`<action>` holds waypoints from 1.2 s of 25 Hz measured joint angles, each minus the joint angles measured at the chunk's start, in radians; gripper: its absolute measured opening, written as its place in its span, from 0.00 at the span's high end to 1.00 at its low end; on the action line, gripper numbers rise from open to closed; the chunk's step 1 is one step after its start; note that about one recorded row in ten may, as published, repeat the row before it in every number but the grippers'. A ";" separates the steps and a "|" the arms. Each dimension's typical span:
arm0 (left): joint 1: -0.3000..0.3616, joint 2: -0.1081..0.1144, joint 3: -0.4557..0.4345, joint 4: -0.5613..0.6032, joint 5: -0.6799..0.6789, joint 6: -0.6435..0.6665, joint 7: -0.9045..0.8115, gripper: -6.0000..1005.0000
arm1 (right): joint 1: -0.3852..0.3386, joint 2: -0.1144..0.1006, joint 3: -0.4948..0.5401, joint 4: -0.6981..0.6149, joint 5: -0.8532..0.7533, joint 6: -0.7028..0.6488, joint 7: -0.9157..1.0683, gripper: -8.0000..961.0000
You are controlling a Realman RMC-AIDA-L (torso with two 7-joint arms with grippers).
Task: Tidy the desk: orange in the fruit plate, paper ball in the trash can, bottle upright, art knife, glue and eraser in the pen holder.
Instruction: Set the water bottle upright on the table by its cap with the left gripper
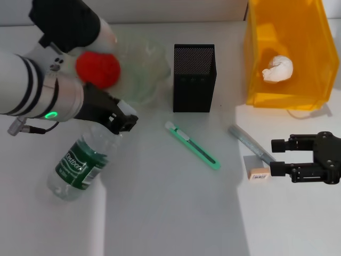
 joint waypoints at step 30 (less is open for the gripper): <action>0.083 0.008 -0.684 -0.749 -1.027 0.367 1.146 0.55 | 0.035 0.005 0.002 0.011 0.008 0.000 0.007 0.27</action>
